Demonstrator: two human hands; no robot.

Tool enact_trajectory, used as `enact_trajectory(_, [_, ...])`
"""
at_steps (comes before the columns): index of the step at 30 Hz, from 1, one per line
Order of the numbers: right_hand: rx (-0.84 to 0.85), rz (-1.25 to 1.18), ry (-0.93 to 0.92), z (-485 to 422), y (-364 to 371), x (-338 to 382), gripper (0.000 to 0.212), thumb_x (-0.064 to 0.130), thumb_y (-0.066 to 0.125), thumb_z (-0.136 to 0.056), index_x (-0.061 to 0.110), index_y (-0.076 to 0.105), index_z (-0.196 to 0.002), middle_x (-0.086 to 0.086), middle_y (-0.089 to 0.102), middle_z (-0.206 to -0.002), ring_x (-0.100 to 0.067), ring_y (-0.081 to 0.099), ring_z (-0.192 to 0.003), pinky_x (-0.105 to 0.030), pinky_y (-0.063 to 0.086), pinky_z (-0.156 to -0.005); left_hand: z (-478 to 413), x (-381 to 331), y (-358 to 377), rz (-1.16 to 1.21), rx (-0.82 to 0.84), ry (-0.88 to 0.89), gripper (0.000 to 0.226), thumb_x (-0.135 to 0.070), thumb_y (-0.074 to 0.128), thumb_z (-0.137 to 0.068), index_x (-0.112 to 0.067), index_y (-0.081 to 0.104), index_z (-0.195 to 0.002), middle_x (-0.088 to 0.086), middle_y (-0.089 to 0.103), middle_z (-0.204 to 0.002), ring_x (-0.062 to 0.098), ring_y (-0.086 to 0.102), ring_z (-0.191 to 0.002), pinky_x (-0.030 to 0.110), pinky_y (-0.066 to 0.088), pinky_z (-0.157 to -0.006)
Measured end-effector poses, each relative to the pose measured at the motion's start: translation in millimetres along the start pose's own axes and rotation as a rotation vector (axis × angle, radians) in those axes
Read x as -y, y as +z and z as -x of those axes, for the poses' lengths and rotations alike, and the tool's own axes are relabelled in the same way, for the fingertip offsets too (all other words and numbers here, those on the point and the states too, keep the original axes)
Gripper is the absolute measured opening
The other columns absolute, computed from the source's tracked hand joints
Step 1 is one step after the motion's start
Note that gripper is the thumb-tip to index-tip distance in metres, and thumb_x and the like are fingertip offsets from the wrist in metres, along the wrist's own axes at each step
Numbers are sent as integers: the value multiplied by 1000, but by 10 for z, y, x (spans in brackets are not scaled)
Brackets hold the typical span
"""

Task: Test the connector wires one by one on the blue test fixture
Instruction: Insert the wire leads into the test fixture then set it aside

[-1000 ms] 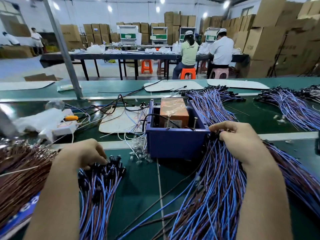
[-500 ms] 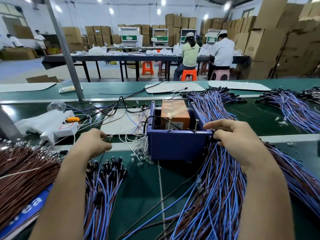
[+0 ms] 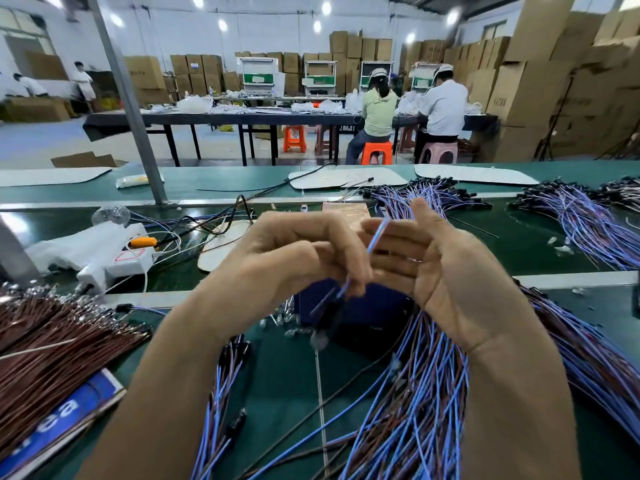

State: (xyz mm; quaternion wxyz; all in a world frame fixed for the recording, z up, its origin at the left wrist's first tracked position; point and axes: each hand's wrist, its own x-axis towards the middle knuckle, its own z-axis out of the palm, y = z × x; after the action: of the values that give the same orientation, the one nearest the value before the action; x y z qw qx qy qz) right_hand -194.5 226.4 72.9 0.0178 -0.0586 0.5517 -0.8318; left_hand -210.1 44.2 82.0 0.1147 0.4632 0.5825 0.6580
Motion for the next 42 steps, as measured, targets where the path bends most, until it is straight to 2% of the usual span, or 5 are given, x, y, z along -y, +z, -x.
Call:
enact_trajectory(5, [-192, -183, -126, 35, -185, 60, 29, 28, 50, -91, 7, 69, -94, 3, 67, -61, -10, 66, -56, -20, 54, -52, 42, 75, -101, -307, 347, -491, 20, -1, 47, -76, -6, 66, -80, -1, 66, -71, 14, 59, -69, 20, 46, -70])
enact_trajectory(13, [-611, -163, -433, 43, -343, 102, 52, 50, 28, -101, 15, 62, -83, 8, 25, -45, -7, 19, -35, -13, 17, -39, 7, 660, -217, -945, 213, -1038, 17, -23, 56, -82, -21, 72, -84, -5, 69, -78, 9, 58, -68, 21, 46, -66])
enact_trajectory(19, [-257, 172, -22, 85, -292, 38, 78, 78, 30, -70, 10, 66, -80, 7, 22, -51, -6, 18, -37, -15, 19, -34, -32, 568, -234, -751, 18, -660, 27, -6, 54, -88, -25, 73, -82, -6, 74, -87, 9, 66, -84, 21, 51, -78])
enact_trajectory(24, [-64, 370, 222, -33, -91, -101, 62, 48, 30, -96, 12, 65, -59, 5, 20, -52, -8, 13, -40, -13, 14, -35, -176, 505, 28, -357, -270, -299, 21, -9, 52, -95, -21, 68, -103, -2, 71, -84, 5, 64, -80, 30, 54, -82])
enact_trajectory(42, [-146, 546, -4, -66, -141, -162, 23, 8, 56, -94, 8, 72, -77, 0, 56, -56, -5, 49, -47, -20, 55, -53, -232, 588, 100, 104, -633, -204, 17, -19, 64, -73, -10, 70, -86, 3, 72, -72, 6, 62, -59, 16, 54, -61])
